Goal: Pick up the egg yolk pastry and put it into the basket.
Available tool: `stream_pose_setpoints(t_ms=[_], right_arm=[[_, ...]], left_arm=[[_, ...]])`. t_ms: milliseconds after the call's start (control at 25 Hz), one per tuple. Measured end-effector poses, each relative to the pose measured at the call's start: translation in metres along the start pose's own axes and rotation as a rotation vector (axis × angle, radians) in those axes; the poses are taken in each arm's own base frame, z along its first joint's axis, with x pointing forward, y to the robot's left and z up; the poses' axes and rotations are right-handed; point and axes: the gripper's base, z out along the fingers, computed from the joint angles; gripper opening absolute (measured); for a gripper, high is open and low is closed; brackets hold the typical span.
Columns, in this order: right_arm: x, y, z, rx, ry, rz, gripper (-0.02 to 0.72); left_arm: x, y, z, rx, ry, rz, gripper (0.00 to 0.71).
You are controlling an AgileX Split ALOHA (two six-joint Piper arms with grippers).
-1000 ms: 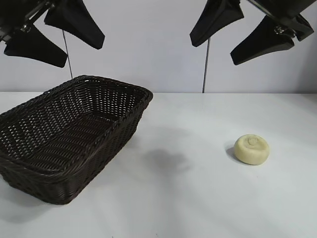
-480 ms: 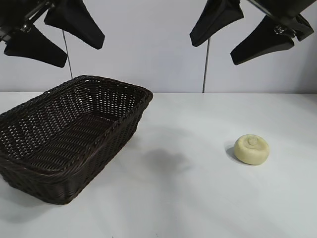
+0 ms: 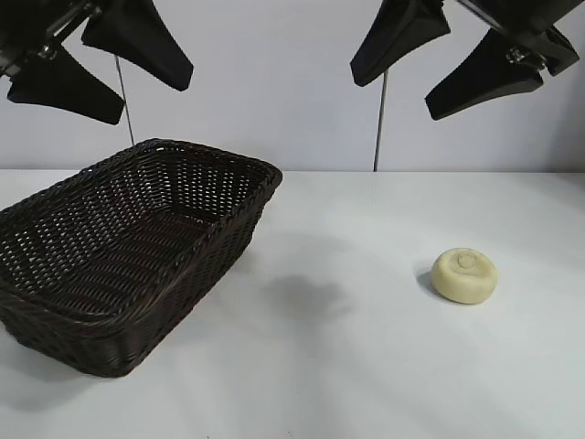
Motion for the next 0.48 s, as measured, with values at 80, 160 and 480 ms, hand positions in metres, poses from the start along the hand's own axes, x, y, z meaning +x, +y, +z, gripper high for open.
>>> stream_pose_setpoints(t_ms=[80,160,480], right_arm=[[0.0000,0.0000,0.0000,0.000,0.000,0.000,0.579],[0.0001,0.0000,0.0000,0.000,0.001,0.000,0.579],[0.0000,0.0005,0.0000,-0.005,0.000,0.006,0.579]], left_arm=[[0.0000,0.0000,0.0000,0.000,0.000,0.000,0.568],[0.0000,0.0000,0.0000,0.000,0.000,-0.003,0.568],[0.0010,0.0051,-0.0016,-0.025,0.010,-0.414,0.568]])
